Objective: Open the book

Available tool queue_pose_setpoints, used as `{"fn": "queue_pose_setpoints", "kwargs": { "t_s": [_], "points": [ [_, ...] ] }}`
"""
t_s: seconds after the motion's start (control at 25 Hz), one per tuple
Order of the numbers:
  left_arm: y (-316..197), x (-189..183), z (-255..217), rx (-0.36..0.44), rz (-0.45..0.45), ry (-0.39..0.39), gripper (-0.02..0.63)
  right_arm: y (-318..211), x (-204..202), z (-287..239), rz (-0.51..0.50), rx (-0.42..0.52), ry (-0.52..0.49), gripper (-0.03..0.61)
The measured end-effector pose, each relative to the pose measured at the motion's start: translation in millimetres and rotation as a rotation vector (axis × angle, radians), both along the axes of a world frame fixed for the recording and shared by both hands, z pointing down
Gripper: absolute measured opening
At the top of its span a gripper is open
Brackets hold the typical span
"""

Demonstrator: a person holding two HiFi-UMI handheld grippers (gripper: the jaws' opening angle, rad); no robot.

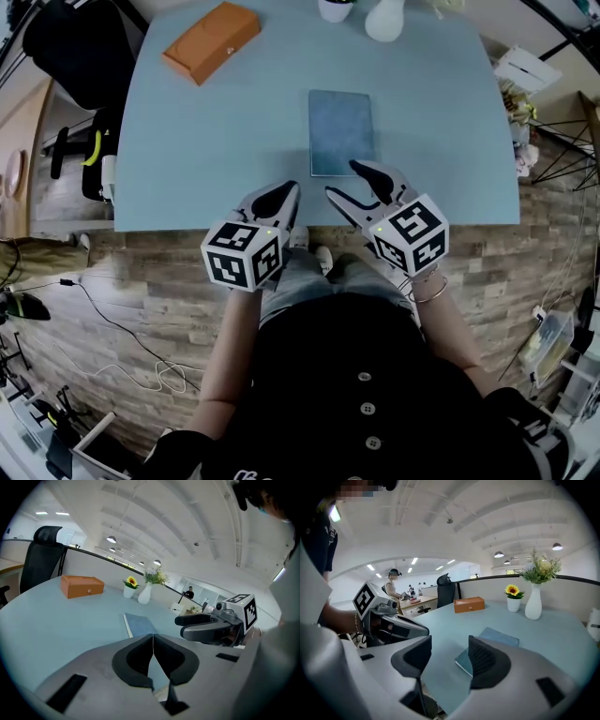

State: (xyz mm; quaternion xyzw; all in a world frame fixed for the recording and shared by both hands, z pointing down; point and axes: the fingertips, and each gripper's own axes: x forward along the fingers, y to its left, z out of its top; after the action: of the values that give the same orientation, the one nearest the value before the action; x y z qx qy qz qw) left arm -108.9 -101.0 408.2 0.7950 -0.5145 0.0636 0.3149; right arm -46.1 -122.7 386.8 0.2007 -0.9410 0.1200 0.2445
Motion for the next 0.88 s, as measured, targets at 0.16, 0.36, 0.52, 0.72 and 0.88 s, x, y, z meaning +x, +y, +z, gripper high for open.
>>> {"fn": "queue_pose_setpoints", "kwargs": {
  "t_s": [0.16, 0.36, 0.52, 0.72, 0.88],
  "points": [
    [-5, -3, 6, -0.011, 0.012, 0.035, 0.015, -9, -4, 3, 0.018, 0.01, 0.019, 0.219],
    [-12, -10, 14, -0.017, 0.026, 0.05, 0.015, -14, -15, 17, 0.003, -0.016, 0.05, 0.219],
    [-11, -13, 23, -0.033, 0.027, 0.06, 0.015, -13, -22, 33, -0.021, -0.044, 0.09, 0.218],
    [-9, -7, 34, -0.049, 0.055, 0.072, 0.015, -16, -26, 45, -0.029, -0.053, 0.123, 0.2],
    [-6, -2, 46, -0.069, 0.081, 0.073, 0.014, -19, -31, 53, -0.044, -0.052, 0.155, 0.176]
  ]
}}
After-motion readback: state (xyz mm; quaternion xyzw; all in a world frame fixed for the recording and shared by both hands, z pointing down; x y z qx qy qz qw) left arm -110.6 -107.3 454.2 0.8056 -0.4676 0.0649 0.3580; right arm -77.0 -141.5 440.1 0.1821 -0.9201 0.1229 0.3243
